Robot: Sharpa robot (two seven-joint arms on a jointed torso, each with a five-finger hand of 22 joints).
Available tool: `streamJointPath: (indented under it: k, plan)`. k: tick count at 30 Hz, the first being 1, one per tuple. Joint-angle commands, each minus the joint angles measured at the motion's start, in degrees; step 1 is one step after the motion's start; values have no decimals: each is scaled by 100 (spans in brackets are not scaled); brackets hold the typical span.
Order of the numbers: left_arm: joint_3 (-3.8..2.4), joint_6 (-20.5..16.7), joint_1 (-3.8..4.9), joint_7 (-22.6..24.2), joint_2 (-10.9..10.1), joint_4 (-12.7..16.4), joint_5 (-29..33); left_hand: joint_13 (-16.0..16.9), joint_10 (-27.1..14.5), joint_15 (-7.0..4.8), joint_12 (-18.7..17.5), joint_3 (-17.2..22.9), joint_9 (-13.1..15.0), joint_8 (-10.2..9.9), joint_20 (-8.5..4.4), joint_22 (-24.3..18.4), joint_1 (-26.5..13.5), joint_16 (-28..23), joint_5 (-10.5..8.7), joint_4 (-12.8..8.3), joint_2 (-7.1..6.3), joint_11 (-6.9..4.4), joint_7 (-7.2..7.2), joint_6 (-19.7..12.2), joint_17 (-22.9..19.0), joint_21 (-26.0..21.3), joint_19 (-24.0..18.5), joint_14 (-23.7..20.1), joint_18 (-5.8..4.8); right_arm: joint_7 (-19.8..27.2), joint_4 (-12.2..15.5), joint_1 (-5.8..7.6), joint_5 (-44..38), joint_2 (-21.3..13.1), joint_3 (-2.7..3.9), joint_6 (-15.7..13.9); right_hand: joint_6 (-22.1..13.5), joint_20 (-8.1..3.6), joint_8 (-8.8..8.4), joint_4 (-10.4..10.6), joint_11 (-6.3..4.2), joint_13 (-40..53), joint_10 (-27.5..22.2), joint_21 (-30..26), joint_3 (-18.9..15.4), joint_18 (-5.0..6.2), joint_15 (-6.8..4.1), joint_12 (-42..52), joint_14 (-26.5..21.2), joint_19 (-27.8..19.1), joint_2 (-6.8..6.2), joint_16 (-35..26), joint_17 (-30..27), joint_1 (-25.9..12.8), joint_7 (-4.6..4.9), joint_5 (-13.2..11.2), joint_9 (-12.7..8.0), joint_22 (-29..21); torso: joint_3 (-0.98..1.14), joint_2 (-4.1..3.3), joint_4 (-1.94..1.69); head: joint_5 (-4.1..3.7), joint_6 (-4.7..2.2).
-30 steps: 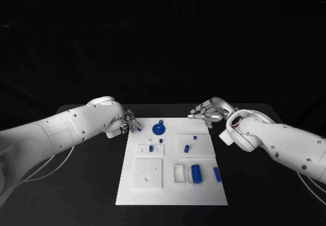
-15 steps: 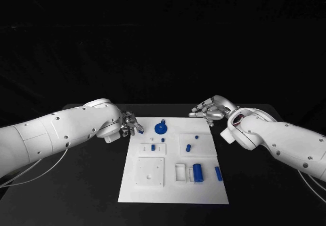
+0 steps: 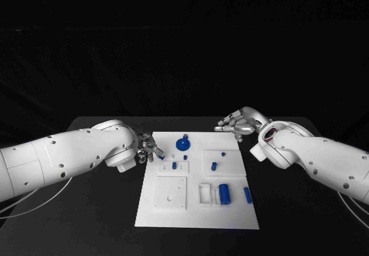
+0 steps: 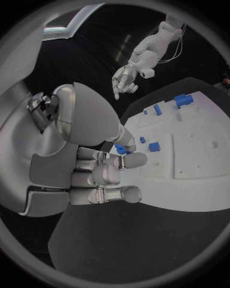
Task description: Assemble the parts on the task board
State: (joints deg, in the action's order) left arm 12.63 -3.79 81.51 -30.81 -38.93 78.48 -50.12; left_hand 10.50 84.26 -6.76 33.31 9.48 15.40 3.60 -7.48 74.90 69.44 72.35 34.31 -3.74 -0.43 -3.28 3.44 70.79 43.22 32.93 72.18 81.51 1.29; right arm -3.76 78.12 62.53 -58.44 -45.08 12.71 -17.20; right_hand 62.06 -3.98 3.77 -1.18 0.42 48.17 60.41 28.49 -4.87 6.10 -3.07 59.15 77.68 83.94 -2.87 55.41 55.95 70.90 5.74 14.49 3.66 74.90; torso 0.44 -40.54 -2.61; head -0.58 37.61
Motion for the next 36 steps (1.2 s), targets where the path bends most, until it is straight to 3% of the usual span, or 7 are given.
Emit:
streamJointPath:
  k: [1,9,19,23,36]
  plan:
    - [58,-329,17,-70,-28,129,67,12,265,-14,48,284,178,21,-1,118,-36,32,37,-275,7,-74,-417,864,43,33,21,55,102,47,1,-7,13,5,2,22,-40,-20,-19,5,18,-6,36,-14,-6,67,-7,-18,34,186,4,-21,-4,27,-2,30,-7,307,3,-3,1,7,9]
    - [117,-508,-18,-67,-3,198,-21,23,264,-17,108,291,183,21,2,119,-67,65,41,-286,6,-76,-428,901,112,67,20,67,108,49,-1,-12,16,8,2,23,-41,-20,-20,4,18,-5,37,-16,-8,67,-7,-18,32,187,4,-23,-5,28,-1,42,-8,307,-4,-14,6,15,17]
    - [125,-654,-86,-54,85,199,-246,32,265,-18,139,291,180,19,4,118,-76,83,39,-288,6,-76,-431,920,143,92,13,67,112,50,3,-14,18,4,2,24,-43,-20,-21,7,19,-5,36,-22,-11,67,-8,-18,30,186,8,-28,-10,24,0,67,-8,305,-4,-17,7,13,33]
    - [125,-612,-103,-100,109,189,-319,33,265,-16,140,293,177,20,6,118,-78,87,37,-286,9,-76,-432,924,150,98,12,68,114,49,3,-15,20,0,2,25,-43,-20,-21,7,19,-5,36,-22,-11,67,-8,-18,30,186,8,-28,-10,24,0,67,-8,305,3,-14,9,12,42]
    - [126,-506,-187,-187,135,145,-405,39,265,-14,148,297,165,19,7,118,-77,92,36,-294,10,-74,-431,929,160,112,4,68,113,44,8,-15,28,-12,2,27,-43,-20,-21,7,19,-5,36,-22,-11,67,-8,-18,30,186,8,-28,-10,24,0,67,-8,305,-2,-14,6,5,72]
